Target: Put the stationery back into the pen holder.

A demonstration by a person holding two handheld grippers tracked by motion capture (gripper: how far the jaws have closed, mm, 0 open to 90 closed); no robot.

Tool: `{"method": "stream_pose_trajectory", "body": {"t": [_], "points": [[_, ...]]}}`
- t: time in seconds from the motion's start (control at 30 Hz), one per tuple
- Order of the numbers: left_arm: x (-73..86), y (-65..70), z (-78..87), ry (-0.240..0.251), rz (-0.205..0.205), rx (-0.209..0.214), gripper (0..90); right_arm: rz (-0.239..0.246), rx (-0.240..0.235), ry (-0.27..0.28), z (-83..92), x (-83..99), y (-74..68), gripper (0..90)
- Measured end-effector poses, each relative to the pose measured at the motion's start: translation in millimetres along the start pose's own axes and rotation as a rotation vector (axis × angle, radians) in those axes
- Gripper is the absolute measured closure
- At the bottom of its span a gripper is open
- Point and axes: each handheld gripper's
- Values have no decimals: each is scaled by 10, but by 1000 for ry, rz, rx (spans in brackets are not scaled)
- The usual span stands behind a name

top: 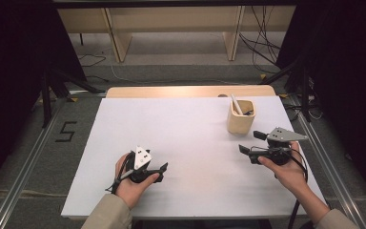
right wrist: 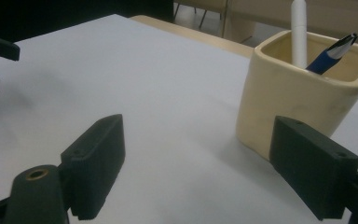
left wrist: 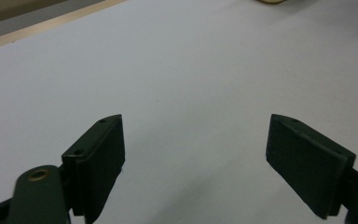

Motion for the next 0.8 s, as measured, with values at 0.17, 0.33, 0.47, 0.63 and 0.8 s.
{"method": "stream_pose_trajectory", "body": {"t": [0.17, 0.33, 0.47, 0.63, 0.8], "points": [[9, 9, 6, 2, 4, 3, 195, 10, -26, -18, 16, 77, -33, 186], [16, 17, 19, 0, 0, 5, 196, 17, -55, -34, 45, 164, -53, 178], [22, 24, 23, -2, -3, 6, 196, 20, -73, -42, 84, 250, -70, 176], [30, 37, 31, -5, -4, 9, 197, 15, -86, -48, 128, 349, -73, 176], [38, 53, 42, -5, -4, 15, 197, 22, -92, -79, 140, 460, -77, 172]]}}
Point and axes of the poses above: each handheld gripper's, and its own axes: z roughly backward along the jaws, x roughly out of its underside, y roughly to its right, and after that the axes turned 11 degrees about x, right-handed
